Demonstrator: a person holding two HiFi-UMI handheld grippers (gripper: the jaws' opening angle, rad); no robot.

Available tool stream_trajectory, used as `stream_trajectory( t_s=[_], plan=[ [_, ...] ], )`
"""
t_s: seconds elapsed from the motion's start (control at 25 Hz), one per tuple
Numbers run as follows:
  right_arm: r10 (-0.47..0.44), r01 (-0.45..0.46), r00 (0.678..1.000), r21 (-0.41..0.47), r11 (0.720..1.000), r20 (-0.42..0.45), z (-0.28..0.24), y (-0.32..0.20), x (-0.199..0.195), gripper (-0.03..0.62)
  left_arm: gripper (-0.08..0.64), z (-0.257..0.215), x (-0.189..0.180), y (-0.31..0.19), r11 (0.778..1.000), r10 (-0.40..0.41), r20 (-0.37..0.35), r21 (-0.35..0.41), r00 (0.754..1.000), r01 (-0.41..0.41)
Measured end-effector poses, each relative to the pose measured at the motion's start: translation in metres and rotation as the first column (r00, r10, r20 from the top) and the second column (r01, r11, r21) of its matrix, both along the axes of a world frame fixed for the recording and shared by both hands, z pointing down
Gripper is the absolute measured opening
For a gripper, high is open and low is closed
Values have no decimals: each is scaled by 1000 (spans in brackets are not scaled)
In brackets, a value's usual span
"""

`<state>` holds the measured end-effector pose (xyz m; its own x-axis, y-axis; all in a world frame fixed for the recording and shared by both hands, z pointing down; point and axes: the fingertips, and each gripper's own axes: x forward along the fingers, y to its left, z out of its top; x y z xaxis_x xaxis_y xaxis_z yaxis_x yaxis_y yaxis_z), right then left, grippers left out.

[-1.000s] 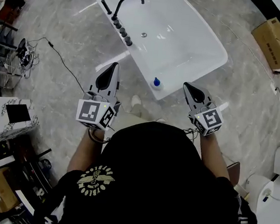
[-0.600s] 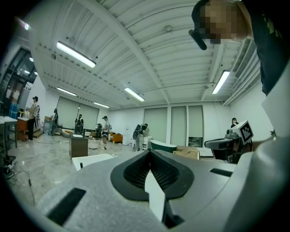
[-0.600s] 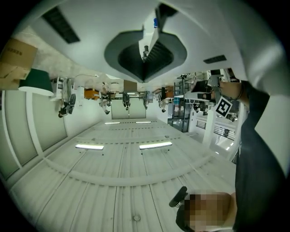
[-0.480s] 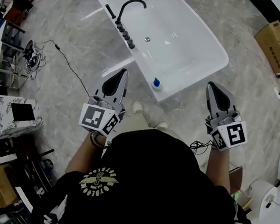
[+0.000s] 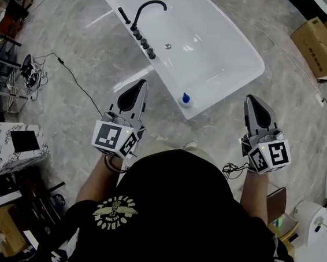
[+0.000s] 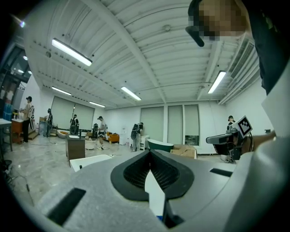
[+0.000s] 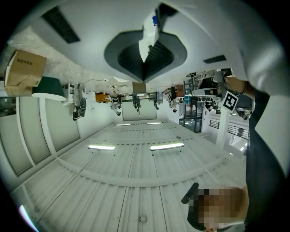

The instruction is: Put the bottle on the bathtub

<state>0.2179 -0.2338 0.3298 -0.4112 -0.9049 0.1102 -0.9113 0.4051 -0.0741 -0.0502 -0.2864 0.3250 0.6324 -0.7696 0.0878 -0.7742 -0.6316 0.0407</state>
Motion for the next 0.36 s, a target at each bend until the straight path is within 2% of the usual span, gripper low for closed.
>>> stream_trajectory(
  t_s=[0.16, 0.36],
  plan=[
    [-6, 6, 999, -14, 1000, -44, -1, -12, -23, 9, 8, 7, -36, -11, 999, -38, -34, -17, 999, 38],
    [21, -22, 998, -6, 1000, -61, 8, -17, -35, 9, 8, 27, -60, -24, 998, -56, 37, 10, 998, 56]
  ],
)
